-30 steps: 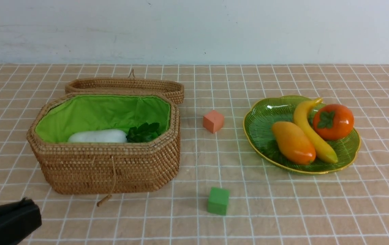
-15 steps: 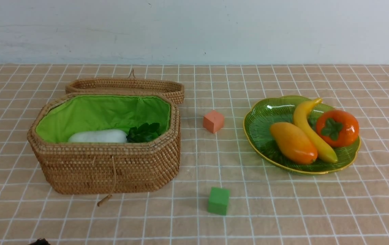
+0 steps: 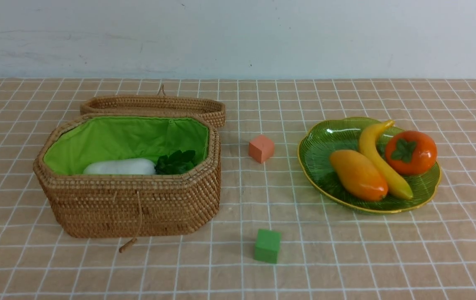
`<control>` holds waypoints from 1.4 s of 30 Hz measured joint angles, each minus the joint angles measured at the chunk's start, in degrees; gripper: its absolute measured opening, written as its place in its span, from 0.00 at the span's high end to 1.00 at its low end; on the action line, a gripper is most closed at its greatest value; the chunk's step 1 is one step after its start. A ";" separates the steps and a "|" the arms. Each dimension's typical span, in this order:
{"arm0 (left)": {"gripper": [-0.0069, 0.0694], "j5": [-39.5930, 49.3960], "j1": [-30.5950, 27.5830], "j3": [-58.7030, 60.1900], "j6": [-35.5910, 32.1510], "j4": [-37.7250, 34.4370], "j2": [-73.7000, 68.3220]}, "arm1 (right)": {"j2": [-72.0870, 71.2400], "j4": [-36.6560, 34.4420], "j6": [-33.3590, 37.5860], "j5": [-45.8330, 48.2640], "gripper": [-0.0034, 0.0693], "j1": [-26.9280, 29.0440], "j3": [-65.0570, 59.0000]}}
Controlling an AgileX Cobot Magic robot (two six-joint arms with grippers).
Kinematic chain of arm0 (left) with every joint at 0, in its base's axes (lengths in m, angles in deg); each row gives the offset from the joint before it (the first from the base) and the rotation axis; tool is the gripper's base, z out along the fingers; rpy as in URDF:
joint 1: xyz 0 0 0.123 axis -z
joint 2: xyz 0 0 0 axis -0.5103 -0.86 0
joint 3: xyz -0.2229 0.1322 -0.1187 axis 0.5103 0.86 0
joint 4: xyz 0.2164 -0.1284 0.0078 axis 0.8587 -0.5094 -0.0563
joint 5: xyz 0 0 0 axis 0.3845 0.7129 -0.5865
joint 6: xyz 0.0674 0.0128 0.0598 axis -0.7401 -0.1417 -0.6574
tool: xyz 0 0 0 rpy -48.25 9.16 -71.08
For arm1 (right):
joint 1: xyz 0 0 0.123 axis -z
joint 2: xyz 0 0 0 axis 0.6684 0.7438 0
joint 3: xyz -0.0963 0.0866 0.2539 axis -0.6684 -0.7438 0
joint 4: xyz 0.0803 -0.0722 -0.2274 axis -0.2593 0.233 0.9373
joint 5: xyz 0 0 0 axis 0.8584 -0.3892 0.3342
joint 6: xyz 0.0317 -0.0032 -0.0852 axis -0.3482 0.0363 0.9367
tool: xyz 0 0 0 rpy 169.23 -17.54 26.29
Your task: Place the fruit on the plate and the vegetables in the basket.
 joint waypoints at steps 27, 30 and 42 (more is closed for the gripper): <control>0.92 0.25 0.00 0.00 0.00 0.00 0.01 | -7.79 7.26 -0.37 -18.81 0.98 0.00 -24.20; 0.92 0.25 0.00 0.00 0.00 0.00 0.01 | -7.79 7.26 -0.37 -18.81 0.97 0.00 -24.20; 0.91 0.25 0.00 0.00 0.00 0.00 0.01 | -7.79 7.26 -0.37 -18.81 0.96 0.00 -24.20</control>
